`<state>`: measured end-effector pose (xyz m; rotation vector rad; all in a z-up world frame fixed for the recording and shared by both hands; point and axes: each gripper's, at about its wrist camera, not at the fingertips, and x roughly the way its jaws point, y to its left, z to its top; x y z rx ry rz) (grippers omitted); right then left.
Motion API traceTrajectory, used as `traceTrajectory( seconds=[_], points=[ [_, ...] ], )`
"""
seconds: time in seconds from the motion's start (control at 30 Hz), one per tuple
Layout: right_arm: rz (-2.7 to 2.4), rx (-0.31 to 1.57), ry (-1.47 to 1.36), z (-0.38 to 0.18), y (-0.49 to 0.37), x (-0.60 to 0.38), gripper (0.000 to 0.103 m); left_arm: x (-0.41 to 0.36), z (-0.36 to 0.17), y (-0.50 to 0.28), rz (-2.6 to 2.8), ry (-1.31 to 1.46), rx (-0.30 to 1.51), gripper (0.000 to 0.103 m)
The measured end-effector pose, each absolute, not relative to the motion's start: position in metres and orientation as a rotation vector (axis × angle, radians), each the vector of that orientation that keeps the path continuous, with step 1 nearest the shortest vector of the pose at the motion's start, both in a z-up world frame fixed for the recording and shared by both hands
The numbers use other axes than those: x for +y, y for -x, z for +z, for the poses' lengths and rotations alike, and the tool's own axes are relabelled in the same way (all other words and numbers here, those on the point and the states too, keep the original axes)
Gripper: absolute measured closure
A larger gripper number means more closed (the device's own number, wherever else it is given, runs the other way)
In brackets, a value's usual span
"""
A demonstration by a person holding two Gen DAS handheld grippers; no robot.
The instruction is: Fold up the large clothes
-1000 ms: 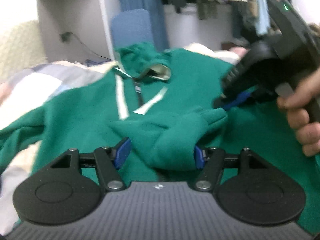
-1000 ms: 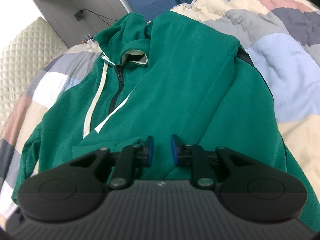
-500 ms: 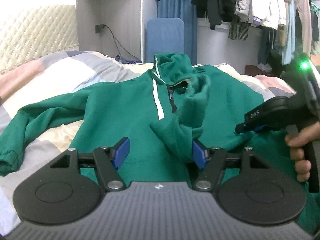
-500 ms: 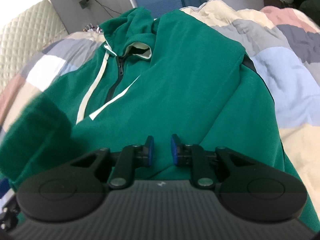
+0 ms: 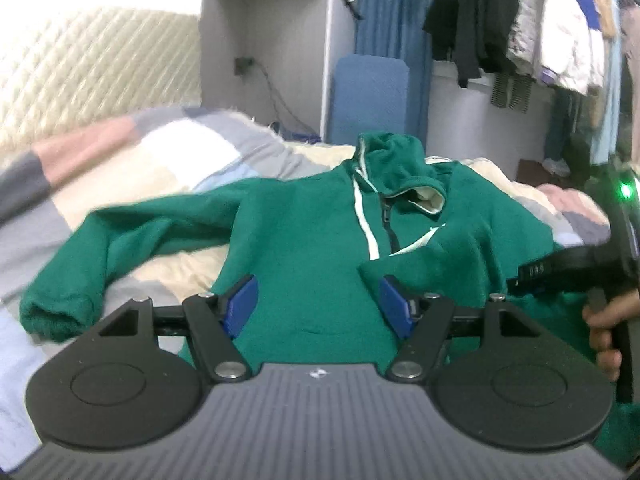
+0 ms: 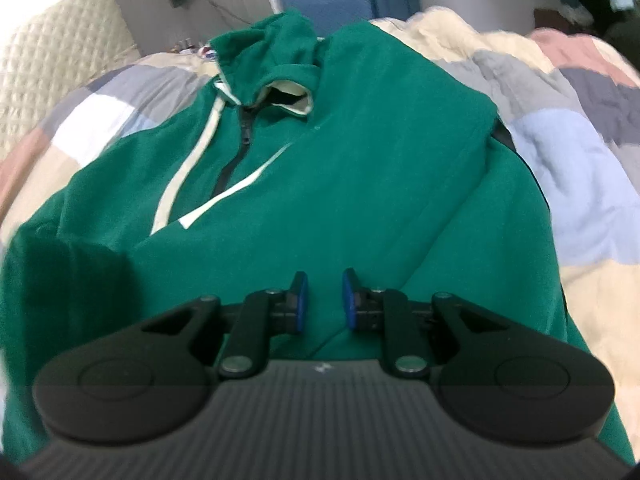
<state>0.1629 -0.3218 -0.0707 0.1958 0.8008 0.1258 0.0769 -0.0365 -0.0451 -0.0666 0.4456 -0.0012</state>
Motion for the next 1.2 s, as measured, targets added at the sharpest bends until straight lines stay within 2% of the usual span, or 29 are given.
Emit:
traceTrajectory(
  seconds=[0.2, 0.4, 0.73, 0.83, 0.87, 0.93, 0.97, 1.1, 1.17, 1.2],
  points=[
    [0.238, 0.772, -0.17, -0.061, -0.154, -0.298, 0.078, -0.03, -0.051, -0.082, -0.067, 0.1, 0.484, 0.03],
    [0.411, 0.791, -0.266, -0.055, -0.144, -0.28, 0.078, -0.025, -0.055, -0.086, -0.104, 0.119, 0.505, 0.03],
    [0.605, 0.836, -0.218, -0.057, -0.127, -0.232, 0.077, 0.004, -0.035, -0.081, -0.177, 0.294, 0.426, 0.028],
    [0.549, 0.805, -0.179, -0.049, -0.129, -0.237, 0.077, 0.002, -0.038, -0.083, -0.171, 0.273, 0.442, 0.027],
    [0.521, 0.78, -0.181, -0.045, -0.131, -0.243, 0.075, -0.002, -0.04, -0.084, -0.167, 0.25, 0.448, 0.027],
    [0.434, 0.725, -0.187, -0.043, -0.139, -0.258, 0.045, -0.008, -0.047, -0.088, -0.159, 0.204, 0.473, 0.027],
    [0.372, 0.721, -0.171, -0.042, -0.146, -0.265, 0.041, -0.012, -0.051, -0.09, -0.159, 0.187, 0.493, 0.027],
    [0.138, 0.574, 0.016, -0.035, -0.167, -0.292, 0.042, -0.021, -0.066, -0.101, -0.148, 0.156, 0.531, 0.027],
    [0.078, 0.565, 0.032, -0.038, -0.189, -0.31, 0.043, -0.024, -0.071, -0.109, -0.154, 0.145, 0.541, 0.027],
    [0.046, 0.563, 0.045, -0.041, -0.2, -0.317, 0.04, -0.024, -0.073, -0.113, -0.16, 0.143, 0.549, 0.027]
  ],
)
